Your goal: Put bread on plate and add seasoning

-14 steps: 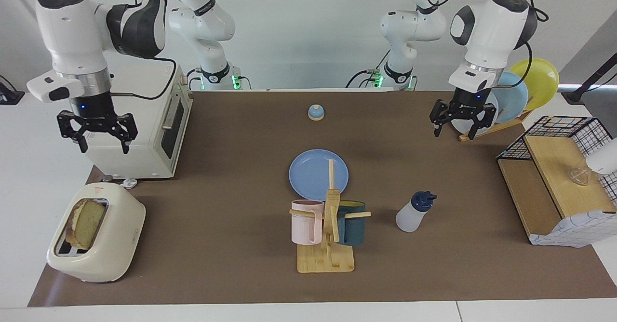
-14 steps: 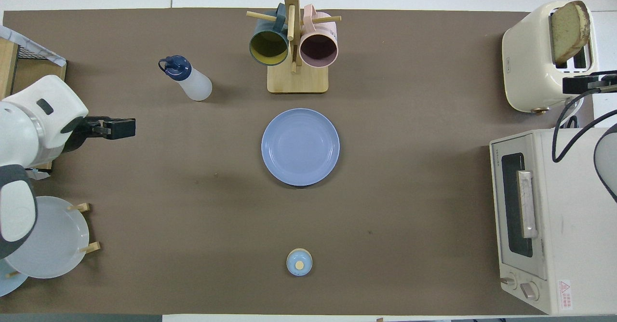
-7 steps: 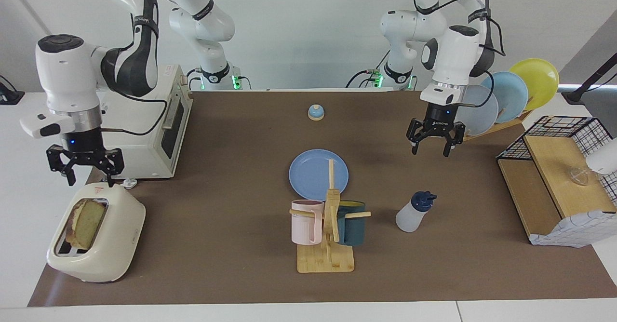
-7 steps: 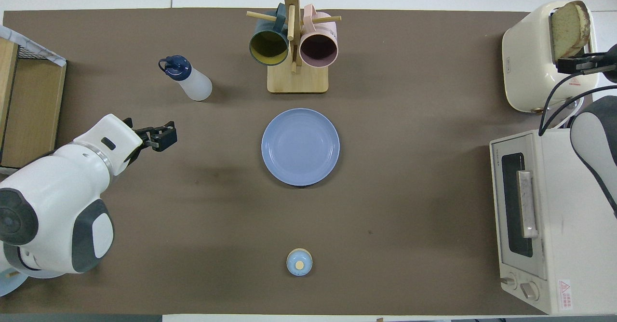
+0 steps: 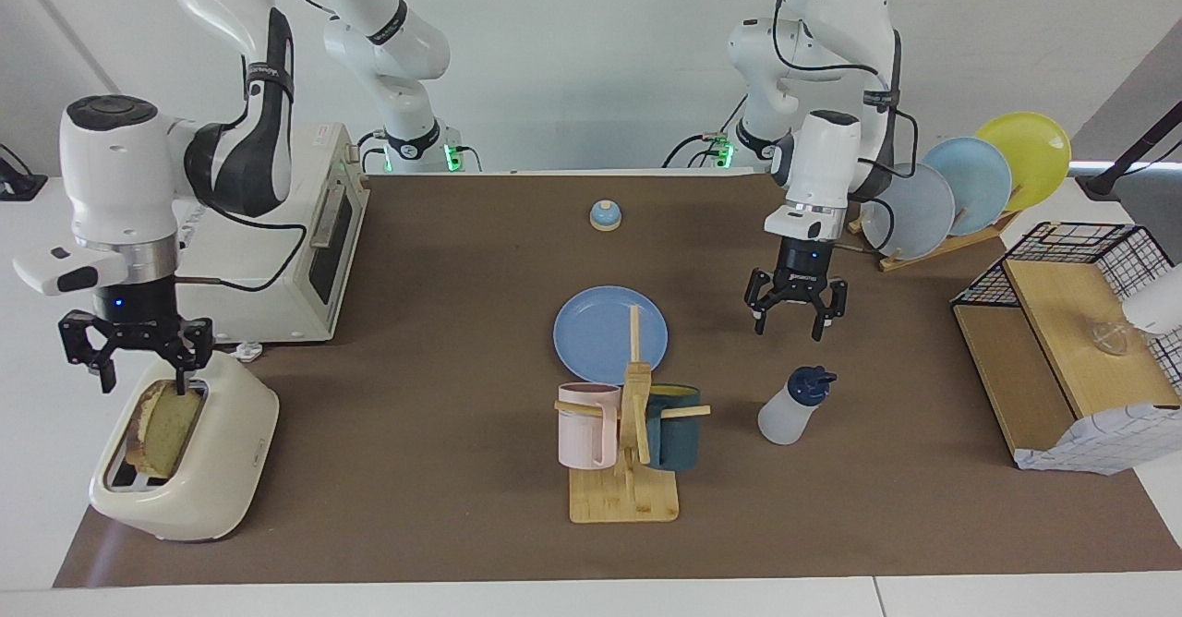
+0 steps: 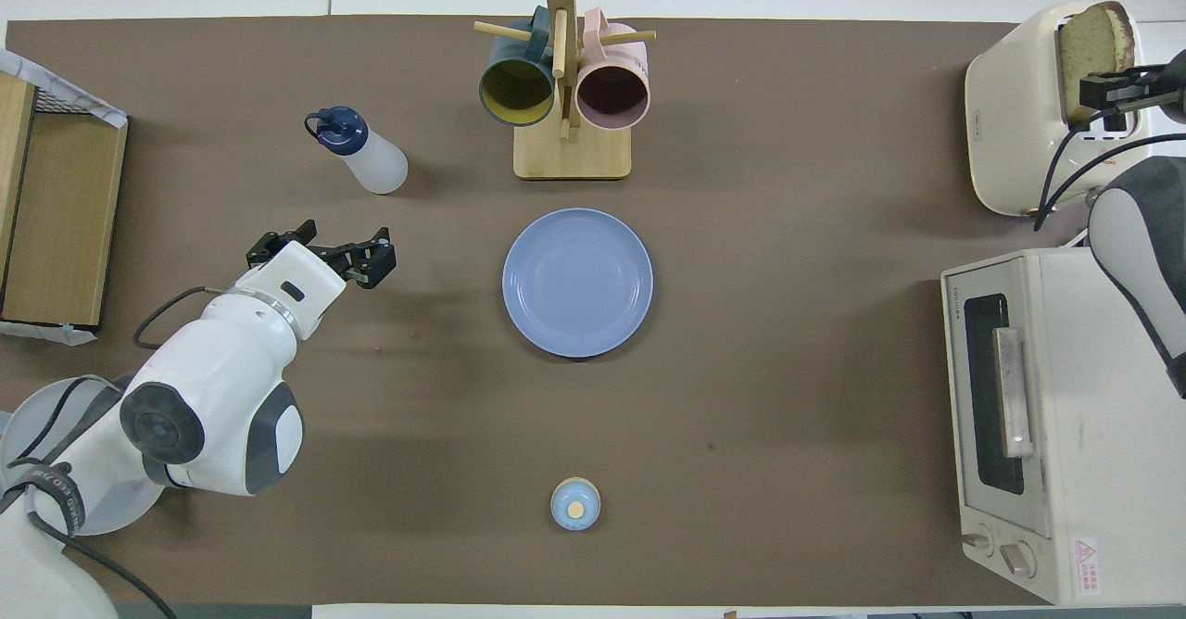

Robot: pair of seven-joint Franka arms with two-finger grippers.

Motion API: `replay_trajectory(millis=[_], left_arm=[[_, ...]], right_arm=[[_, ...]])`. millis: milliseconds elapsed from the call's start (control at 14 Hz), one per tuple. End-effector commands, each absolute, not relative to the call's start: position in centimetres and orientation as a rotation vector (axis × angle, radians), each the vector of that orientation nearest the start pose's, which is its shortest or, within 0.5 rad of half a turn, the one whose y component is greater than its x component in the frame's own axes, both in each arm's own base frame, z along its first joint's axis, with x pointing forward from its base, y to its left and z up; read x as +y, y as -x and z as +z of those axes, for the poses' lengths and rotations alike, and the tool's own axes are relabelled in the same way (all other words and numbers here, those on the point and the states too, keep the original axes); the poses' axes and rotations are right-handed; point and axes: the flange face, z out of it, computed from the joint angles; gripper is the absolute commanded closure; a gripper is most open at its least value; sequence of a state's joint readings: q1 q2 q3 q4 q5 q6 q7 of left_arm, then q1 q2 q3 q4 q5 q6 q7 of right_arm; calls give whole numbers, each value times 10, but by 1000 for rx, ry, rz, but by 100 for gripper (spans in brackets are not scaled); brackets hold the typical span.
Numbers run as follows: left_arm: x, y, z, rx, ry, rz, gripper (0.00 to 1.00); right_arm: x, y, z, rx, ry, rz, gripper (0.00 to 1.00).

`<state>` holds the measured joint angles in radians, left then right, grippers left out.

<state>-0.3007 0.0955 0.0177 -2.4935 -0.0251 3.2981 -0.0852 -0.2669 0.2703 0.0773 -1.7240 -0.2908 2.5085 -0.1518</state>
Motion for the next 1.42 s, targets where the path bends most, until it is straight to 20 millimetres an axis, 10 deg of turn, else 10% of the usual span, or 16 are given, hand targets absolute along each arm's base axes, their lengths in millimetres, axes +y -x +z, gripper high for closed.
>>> replay_trajectory(millis=[0,427,641,1068,1353], left_arm=[[-152,-503,311,202,3056,-1217,0],[-168,-519,281,120,3018,-1237,0],[-170,-531,280,115,2958,-1260,0],[-184,-539,275,71,2926,-1285,0],[-182,-545,275,22,2911,-1297,0]], right_arm=[[-127,-672,477,-257,3326,-837,21],[-125,-681,486,-248,3321,-890,50],[-123,-684,493,-392,3399,-891,100],[-111,-684,502,-519,3434,-831,100],[-86,-688,563,-631,3490,-710,100]])
